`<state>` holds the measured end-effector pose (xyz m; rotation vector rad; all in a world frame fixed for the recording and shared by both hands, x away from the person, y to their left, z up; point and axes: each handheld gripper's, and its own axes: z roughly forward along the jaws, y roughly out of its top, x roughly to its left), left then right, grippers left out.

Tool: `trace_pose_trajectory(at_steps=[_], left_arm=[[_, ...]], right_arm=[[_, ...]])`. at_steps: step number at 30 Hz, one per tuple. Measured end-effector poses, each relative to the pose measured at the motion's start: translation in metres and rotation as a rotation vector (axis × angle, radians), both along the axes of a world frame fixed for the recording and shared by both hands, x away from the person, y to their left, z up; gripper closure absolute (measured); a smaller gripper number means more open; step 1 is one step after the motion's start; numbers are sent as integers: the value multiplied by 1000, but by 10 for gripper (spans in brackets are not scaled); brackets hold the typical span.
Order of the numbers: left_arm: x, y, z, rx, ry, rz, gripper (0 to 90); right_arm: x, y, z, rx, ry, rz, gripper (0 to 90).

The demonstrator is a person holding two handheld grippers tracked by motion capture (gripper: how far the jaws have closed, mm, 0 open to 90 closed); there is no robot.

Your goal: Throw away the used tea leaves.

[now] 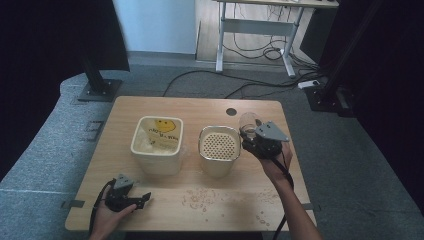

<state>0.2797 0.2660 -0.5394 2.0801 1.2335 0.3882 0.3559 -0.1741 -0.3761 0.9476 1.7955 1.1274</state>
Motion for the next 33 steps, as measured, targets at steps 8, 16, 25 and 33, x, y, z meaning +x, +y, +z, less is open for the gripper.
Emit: trace_pose_trajectory(at_steps=[8, 16, 25, 33], left_arm=[[0, 0, 0, 1, 3, -2, 154], [0, 1, 0, 1, 3, -1, 153], [0, 3, 1, -2, 1, 2, 153], [0, 3, 1, 1, 2, 1, 153]], right_arm=[[5, 12, -3, -113, -25, 9, 400], [17, 21, -9, -213, -46, 6, 401], [26, 25, -13, -349, -87, -30, 401], [26, 31, -19, -486, -133, -43, 401]])
